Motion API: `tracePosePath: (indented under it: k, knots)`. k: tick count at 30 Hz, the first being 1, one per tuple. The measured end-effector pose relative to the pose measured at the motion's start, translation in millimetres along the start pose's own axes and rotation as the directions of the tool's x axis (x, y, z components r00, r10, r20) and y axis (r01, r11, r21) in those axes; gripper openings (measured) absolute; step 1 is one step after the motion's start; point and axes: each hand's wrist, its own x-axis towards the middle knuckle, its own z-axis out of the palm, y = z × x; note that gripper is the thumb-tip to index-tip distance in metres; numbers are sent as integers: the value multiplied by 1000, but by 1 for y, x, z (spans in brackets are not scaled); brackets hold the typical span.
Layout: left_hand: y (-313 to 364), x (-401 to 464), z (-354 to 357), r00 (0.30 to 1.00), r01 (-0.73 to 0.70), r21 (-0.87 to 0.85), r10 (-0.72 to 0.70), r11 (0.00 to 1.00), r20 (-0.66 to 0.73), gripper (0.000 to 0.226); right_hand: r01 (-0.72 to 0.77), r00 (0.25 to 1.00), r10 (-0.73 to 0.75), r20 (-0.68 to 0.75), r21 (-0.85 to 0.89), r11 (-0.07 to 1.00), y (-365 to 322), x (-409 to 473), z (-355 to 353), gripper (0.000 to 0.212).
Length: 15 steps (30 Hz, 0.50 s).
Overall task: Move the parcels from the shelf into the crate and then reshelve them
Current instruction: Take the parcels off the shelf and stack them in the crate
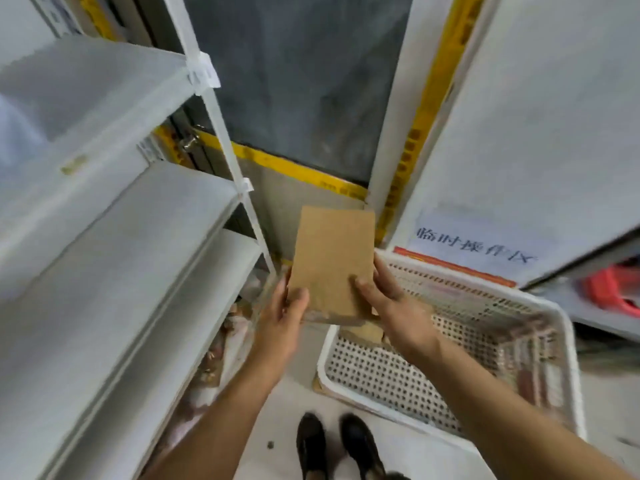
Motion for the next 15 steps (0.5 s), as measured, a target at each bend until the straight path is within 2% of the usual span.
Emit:
tracePosePath:
  k: [3,6,12,15]
  knots:
    - [-33,17,39,975,55,128,-81,990,205,49,-40,994,41,-102,9,999,47,-7,-45,62]
    - [-67,30,81,924,95,228,-171,969,343,61,-136,965,149,-216,74,988,89,-17,-84,56]
    - [-142,57,174,817,150,437,-360,887,451,85,-291,885,321,-338,138,947,172,-19,-168,58]
    - [-172,68,226,781,174,457,-405,872,475,80,-355,830,403,-385,193,915,215,-9,-216,60]
